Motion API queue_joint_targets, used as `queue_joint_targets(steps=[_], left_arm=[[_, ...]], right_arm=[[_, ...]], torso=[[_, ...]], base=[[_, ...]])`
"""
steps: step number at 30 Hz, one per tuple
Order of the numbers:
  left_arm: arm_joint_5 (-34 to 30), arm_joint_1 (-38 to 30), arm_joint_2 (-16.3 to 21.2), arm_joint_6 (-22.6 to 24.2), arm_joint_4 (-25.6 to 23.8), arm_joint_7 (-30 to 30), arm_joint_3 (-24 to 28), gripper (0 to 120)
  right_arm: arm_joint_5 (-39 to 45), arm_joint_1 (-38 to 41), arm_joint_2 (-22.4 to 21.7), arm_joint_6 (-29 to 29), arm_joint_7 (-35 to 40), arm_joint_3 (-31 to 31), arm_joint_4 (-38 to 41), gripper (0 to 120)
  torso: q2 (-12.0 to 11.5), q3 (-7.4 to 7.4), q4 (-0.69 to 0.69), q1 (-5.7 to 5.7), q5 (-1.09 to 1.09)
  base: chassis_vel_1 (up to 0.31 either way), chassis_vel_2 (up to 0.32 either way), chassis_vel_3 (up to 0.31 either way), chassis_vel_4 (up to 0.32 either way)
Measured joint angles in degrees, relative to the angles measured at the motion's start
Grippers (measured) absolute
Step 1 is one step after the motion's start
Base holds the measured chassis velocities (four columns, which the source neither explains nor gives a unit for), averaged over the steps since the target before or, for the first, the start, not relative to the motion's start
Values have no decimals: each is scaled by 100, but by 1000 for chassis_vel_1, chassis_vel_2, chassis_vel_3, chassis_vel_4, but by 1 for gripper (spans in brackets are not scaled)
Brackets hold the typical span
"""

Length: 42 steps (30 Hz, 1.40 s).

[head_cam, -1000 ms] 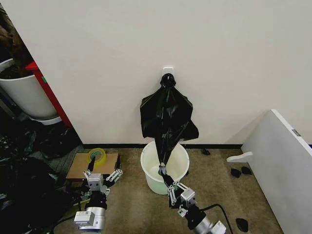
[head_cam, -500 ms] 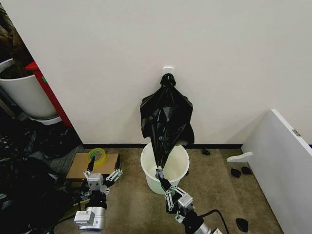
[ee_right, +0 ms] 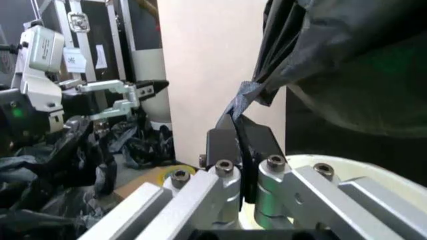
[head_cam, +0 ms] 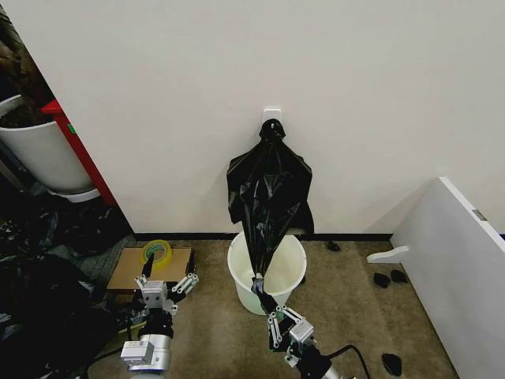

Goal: Place the garbage bag over the trash bin.

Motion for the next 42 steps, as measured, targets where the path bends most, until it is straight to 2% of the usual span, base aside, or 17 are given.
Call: queue_joint_targets(steps=[26, 31, 37, 42], left_arm=[[13, 4, -17, 1, 33, -7, 13, 100], [-11, -7, 12, 13, 11, -7, 34, 100], [-104, -137, 260, 116, -77, 13, 112, 100], [-327, -476, 736, 319, -161, 78, 244, 100]], right_arm=[[49, -113, 1, 208, -172, -81, -103, 0], [64, -22, 19, 138, 60, -116, -107, 0], [200, 307, 136, -222, 671, -136, 31, 0], [74, 718, 298, -561, 1181, -138, 135, 0]], torso=[[0, 0, 0, 0, 0], [0, 0, 0, 0, 0], [0, 0, 1, 0, -1], [0, 0, 0, 0, -1]], base=[[0, 0, 0, 0], [0, 0, 0, 0], [0, 0, 0, 0], [0, 0, 0, 0]])
